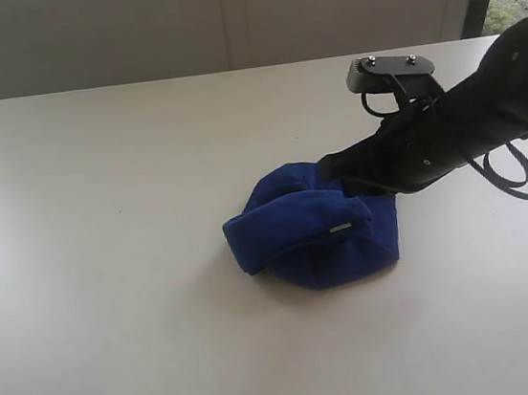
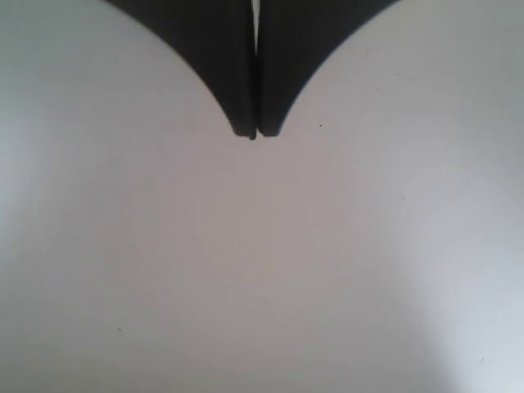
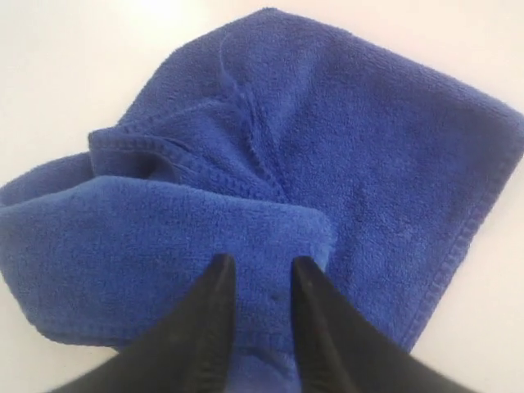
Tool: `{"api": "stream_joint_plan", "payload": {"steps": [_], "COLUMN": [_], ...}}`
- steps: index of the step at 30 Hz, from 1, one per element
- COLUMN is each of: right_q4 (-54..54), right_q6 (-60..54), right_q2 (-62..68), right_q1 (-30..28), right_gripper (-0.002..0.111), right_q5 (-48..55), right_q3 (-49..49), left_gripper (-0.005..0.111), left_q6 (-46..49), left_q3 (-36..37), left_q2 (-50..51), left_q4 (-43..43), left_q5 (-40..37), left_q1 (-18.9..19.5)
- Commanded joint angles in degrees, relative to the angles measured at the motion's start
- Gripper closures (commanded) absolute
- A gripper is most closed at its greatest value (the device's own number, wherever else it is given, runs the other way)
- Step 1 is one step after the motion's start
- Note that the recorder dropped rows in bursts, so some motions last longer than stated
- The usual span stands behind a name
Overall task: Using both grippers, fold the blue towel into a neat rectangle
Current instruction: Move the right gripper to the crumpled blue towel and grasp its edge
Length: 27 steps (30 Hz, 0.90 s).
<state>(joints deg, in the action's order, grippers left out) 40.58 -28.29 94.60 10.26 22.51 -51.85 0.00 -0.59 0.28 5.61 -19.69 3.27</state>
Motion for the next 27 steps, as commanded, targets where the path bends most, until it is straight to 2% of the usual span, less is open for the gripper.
{"api": "stream_joint_plan", "payload": {"steps": [1,9,12,17,19,27], "right_q4": [0.1,0.1,0.1,0.6,0.6,1.2], "right_q6": [0.0,0.0,0.0,0.0,0.0,0.0], "right_q2": [0.5,4.6,5.0,4.8,4.8,3.9], "right_q1": [0.0,0.0,0.0,0.0,0.0,0.0], "right_gripper": [0.067,0.065,0.074,0.101,0.108,0.108], "right_q5": [-0.9,-2.0,-2.1,-2.8,-2.8,-3.1], "right_q3": [0.0,0.0,0.0,0.0,0.0,0.0], "left_gripper": [0.107,0.107,0.107,0.107,0.107,0.107], "left_q6": [0.0,0.0,0.0,0.0,0.0,0.0], "left_q3": [0.6,0.6,0.6,0.6,0.6,0.6], "left_q2": [-0.3,-0.3,-0.3,-0.3,-0.3,-0.3], "left_q4": [0.4,0.4,0.4,0.4,0.4,0.4], "left_q5": [-0.9,-0.9,-0.9,-0.9,-0.9,-0.9], "left_q1": [0.2,0.2,0.2,0.2,0.2,0.2]}}
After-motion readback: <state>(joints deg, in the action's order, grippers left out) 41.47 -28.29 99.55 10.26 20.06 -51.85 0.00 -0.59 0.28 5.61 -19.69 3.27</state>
